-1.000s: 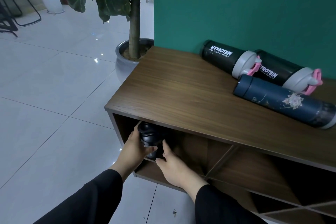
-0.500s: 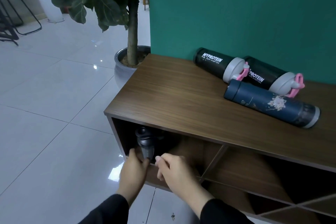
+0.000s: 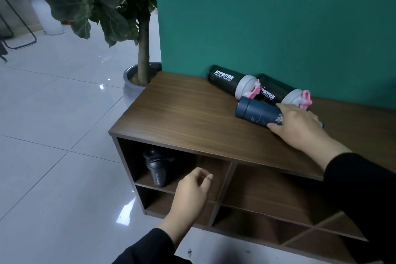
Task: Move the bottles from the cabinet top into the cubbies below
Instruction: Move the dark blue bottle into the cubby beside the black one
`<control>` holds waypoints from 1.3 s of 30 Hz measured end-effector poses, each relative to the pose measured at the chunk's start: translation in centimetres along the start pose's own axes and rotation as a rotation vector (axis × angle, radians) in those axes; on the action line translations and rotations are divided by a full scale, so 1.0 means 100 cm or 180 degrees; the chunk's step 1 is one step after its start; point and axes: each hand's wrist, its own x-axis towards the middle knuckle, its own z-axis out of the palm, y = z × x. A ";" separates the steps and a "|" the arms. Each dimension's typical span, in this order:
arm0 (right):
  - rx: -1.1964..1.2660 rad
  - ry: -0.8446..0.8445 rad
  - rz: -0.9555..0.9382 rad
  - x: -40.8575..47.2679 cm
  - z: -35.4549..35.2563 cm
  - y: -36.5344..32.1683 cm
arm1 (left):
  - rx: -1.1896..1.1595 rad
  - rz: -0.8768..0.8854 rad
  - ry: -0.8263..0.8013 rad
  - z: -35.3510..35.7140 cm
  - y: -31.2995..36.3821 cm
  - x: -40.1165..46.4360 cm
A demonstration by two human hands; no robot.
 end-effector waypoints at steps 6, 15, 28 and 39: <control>-0.0283 -0.0452 -0.0068 0.011 0.000 0.012 | 0.0014 0.0254 0.0091 -0.007 0.013 -0.012; 0.1706 0.0387 -0.0623 -0.068 -0.016 -0.040 | -0.0641 0.0752 0.0337 -0.029 0.055 -0.034; 0.3289 -0.1000 -0.0458 -0.184 0.095 -0.125 | -0.0855 0.0570 0.0265 -0.038 -0.001 -0.063; 0.2979 -0.1315 0.0208 -0.143 0.185 -0.133 | -0.0107 0.0331 -0.0508 -0.025 -0.050 0.000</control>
